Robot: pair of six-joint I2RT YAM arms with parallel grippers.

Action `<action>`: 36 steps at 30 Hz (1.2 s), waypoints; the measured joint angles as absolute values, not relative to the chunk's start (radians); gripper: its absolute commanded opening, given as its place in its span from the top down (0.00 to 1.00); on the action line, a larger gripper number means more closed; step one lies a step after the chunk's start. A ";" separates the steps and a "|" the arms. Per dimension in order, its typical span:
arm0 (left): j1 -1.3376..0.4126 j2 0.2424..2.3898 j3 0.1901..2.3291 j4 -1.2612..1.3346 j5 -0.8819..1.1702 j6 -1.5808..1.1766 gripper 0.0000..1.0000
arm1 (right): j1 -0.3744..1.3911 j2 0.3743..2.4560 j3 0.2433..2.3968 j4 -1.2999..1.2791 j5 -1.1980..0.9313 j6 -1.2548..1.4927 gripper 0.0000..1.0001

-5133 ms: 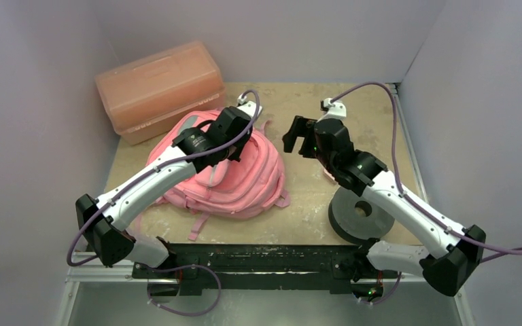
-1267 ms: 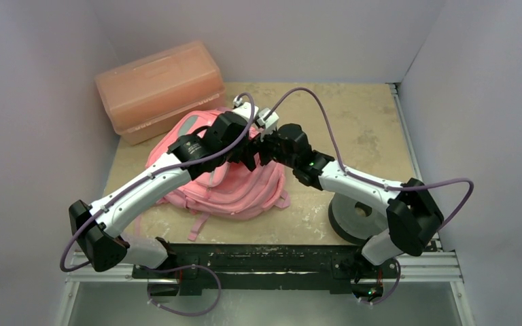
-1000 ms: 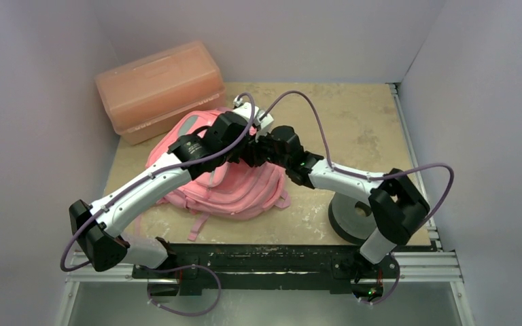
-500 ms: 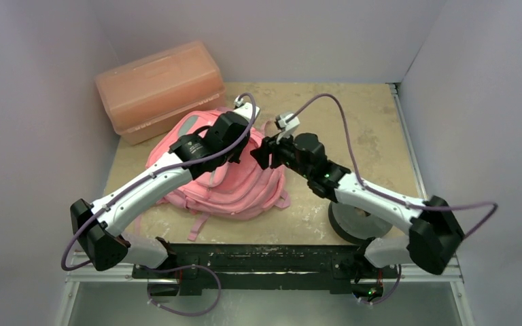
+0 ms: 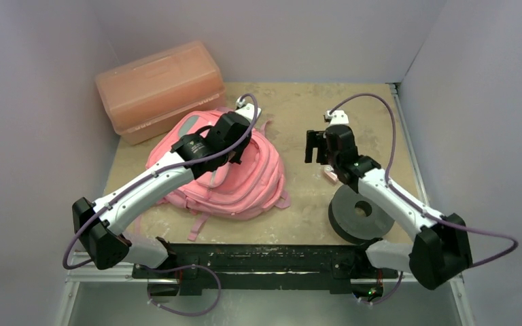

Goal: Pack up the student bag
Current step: Place the stationery in the student bag, then pick up the stationery from the center of the board.

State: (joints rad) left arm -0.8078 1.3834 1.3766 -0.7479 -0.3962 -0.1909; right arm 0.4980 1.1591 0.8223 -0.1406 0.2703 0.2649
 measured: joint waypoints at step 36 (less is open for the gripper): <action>-0.810 1.383 1.377 -0.748 -0.391 -0.191 1.00 | 0.261 1.736 1.091 -0.517 0.202 0.269 0.32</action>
State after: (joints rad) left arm -0.8097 1.3834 1.3766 -0.7479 -0.3912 -0.1909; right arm 0.2611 1.7363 1.0908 -0.5171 0.2016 0.2687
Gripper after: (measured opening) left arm 0.031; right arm 0.760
